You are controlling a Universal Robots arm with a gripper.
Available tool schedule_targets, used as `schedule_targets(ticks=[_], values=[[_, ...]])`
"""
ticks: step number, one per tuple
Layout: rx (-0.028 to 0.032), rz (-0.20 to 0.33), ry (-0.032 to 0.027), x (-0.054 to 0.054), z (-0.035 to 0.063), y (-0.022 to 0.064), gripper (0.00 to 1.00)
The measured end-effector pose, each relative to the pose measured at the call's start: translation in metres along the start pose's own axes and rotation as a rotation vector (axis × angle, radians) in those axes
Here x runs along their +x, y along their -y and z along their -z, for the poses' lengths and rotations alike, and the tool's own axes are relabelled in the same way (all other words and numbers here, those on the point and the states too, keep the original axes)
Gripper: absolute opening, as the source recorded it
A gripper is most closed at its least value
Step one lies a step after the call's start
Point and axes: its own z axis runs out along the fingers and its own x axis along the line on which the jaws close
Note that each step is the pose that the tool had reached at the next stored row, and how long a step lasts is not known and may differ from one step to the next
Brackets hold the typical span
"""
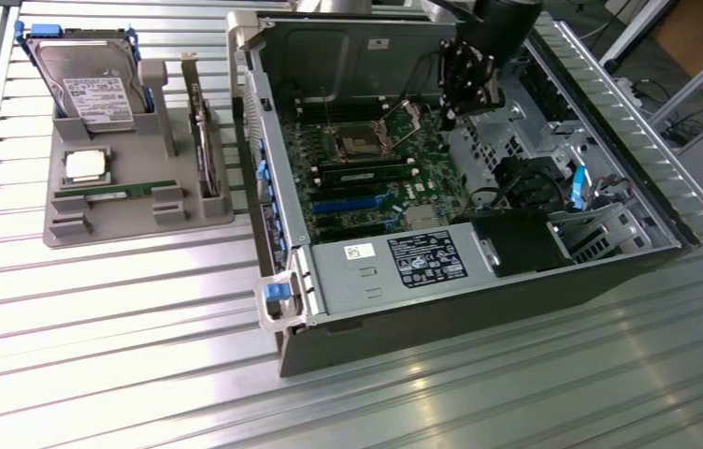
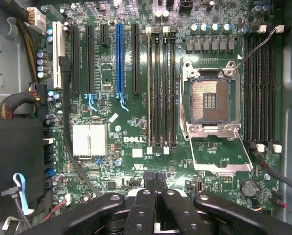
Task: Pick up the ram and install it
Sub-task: 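Insert the ram into the slot, then press down the ram until it locks into place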
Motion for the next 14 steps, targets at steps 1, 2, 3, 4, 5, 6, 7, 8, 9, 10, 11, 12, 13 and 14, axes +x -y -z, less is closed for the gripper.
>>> schedule_targets(ticks=[1,2,3,4,5,6,7,8,9,10,11,12,13,14], values=[[0.0000,0.000,0.0002,0.0000,0.0000,0.0001,0.10],[0.0000,0.000,0.0002,0.0000,0.0001,0.0002,0.10],[0.0000,0.000,0.0001,0.0000,0.0001,0.0002,0.10],[0.0000,0.000,0.0001,0.0000,0.0001,0.0002,0.10],[0.0000,0.000,0.0001,0.0000,0.0001,0.0002,0.10],[0.0000,0.000,0.0000,0.0000,0.0001,0.0002,0.10],[0.0000,0.000,0.0000,0.0000,0.0001,0.0002,0.10],[0.0000,0.000,0.0000,0.0000,0.0001,0.0002,0.10],[0.0000,0.000,0.0001,0.0000,0.0001,0.0002,0.10],[0.0000,0.000,0.0001,0.0000,0.0001,0.0002,0.10],[0.0000,0.000,0.0001,0.0000,0.0001,0.0002,0.10],[0.0000,0.000,0.0000,0.0000,0.0001,0.0000,0.10],[-0.0001,0.000,-0.0002,-0.0001,-0.0005,-0.0012,0.10],[-0.0007,0.000,-0.0001,-0.0001,-0.0026,-0.0036,0.10]])
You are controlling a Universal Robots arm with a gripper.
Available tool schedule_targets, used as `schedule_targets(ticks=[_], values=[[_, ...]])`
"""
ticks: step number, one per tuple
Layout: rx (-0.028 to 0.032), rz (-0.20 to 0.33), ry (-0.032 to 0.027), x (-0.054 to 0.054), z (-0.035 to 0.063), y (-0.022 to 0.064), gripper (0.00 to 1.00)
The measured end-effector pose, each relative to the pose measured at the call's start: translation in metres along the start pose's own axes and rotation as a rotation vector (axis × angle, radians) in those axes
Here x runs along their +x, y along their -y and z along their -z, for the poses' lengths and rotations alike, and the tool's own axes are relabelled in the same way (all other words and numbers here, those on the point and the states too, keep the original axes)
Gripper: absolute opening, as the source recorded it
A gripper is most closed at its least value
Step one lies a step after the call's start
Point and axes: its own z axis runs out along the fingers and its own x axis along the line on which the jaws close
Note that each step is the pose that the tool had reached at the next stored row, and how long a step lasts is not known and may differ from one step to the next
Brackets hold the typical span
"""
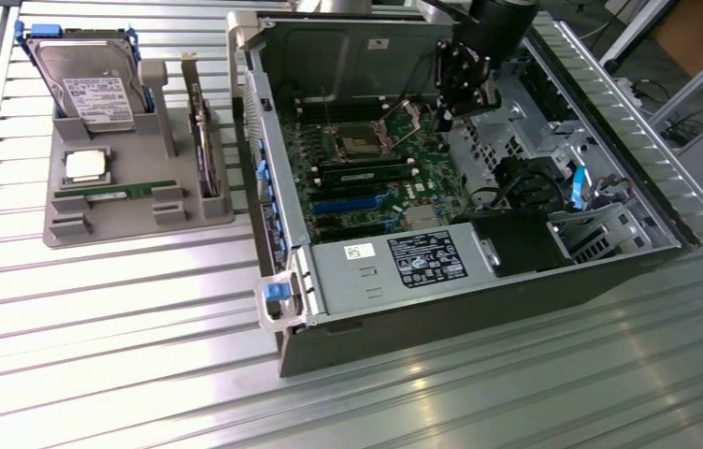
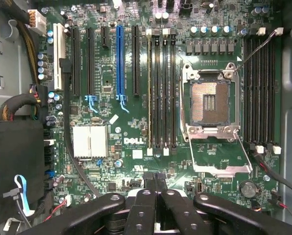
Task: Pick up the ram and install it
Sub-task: 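Press down the ram until it locks into place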
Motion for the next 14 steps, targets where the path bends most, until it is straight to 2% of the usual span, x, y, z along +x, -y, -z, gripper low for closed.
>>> schedule_targets(ticks=[2,4,8,11,14], values=[[-0.0031,0.000,0.0000,0.000,-0.0046,-0.0025,0.10],[-0.0106,0.001,-0.0001,0.000,-0.0111,-0.0053,0.10],[-0.0300,0.003,-0.0017,0.004,-0.0253,-0.0077,0.10],[-0.0370,0.003,-0.0018,0.005,-0.0332,-0.0088,0.10],[-0.0410,0.004,-0.0026,0.006,-0.0379,-0.0111,0.10]])
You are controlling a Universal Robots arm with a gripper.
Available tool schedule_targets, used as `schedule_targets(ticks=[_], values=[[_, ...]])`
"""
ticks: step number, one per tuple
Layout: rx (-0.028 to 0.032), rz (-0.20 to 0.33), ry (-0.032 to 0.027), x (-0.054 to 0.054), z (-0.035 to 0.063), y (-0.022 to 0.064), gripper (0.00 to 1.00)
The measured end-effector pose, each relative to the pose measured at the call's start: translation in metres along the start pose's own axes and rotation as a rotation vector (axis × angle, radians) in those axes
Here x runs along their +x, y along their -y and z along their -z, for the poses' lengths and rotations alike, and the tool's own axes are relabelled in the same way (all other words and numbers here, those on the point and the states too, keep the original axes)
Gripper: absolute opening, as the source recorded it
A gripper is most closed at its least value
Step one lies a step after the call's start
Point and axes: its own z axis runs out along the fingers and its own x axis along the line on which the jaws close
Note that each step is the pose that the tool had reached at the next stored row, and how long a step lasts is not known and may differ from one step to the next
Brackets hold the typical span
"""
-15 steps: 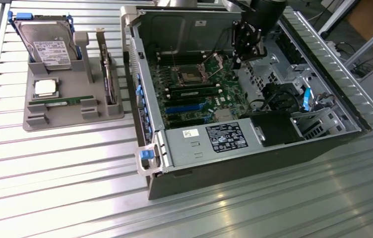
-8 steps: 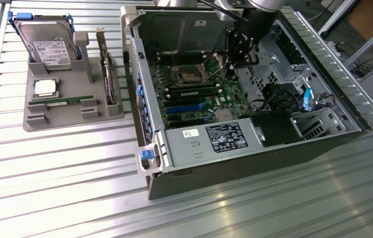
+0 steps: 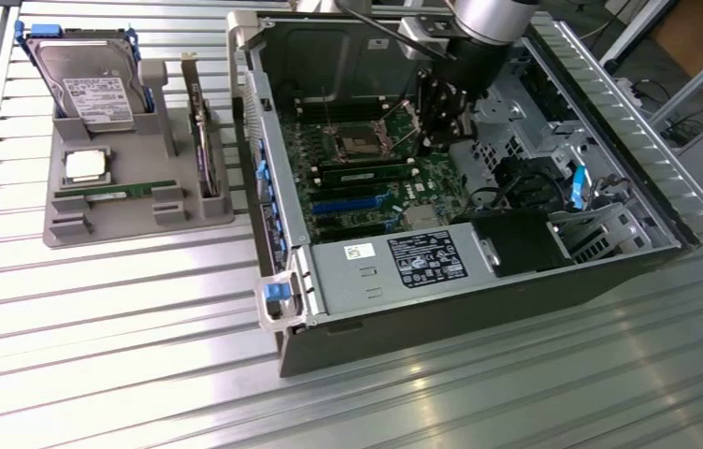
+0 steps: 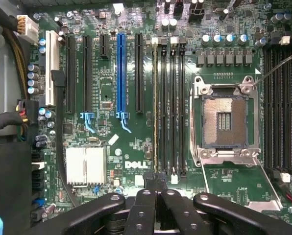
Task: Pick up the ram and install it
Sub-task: 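Press down the ram until it locks into place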
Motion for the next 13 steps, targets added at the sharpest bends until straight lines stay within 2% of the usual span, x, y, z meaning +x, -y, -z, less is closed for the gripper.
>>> schedule_targets(ticks=[2,9,13], values=[[-0.0050,0.000,0.0001,0.002,-0.0059,-0.0005,0.10],[-0.0052,0.000,-0.0013,-0.003,-0.0159,-0.0007,0.10],[-0.0052,0.000,-0.0056,-0.004,-0.0194,-0.0015,0.10]])
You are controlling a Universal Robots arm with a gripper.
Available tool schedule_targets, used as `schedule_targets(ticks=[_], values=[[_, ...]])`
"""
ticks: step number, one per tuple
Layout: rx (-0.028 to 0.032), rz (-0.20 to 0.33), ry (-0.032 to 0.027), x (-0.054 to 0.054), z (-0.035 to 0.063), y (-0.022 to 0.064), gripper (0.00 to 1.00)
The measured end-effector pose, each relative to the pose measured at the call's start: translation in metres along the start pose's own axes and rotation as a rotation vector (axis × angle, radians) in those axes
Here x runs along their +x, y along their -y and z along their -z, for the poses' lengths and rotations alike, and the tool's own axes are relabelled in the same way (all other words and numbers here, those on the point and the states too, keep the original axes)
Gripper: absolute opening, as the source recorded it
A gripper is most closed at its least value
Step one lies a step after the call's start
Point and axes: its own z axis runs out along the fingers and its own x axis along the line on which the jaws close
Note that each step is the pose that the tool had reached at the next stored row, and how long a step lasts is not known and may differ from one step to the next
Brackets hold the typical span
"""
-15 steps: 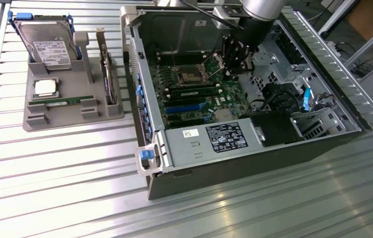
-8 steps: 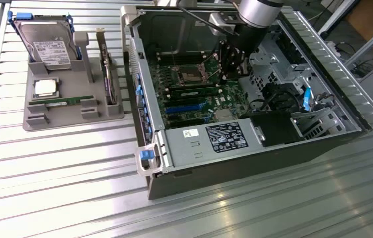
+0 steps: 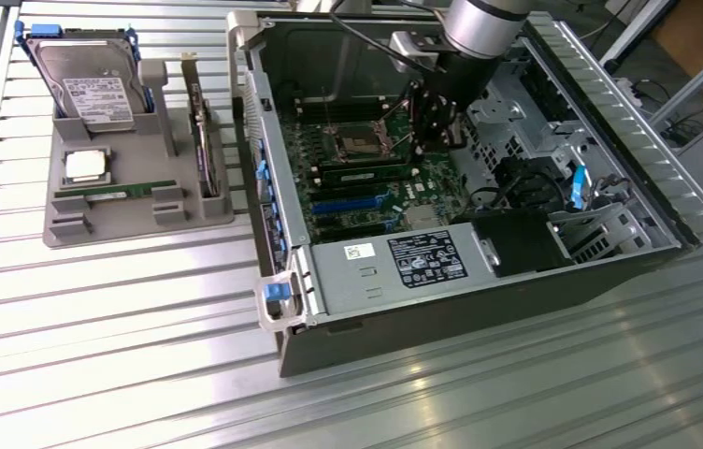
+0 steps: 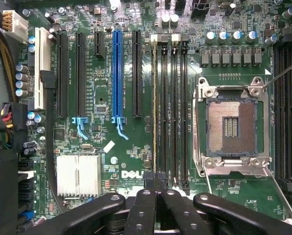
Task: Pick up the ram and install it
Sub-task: 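Press down the ram until it locks into place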
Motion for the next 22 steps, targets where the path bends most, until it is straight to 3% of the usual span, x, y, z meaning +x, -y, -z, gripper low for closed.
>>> schedule_targets(ticks=[2,7,16,19,20,22], values=[[0.0000,0.000,-0.0041,0.000,-0.0012,0.0000,0.10],[0.0001,0.000,-0.0066,-0.001,-0.0044,0.0003,0.10],[-0.0004,-0.001,-0.0165,-0.001,-0.0094,0.0007,0.10],[0.0004,-0.001,-0.0165,0.000,0.0113,-0.0011,0.10],[0.0010,-0.001,-0.0164,0.001,0.0137,-0.0034,0.10],[0.0018,-0.001,-0.0165,0.001,0.0126,-0.0170,0.10]])
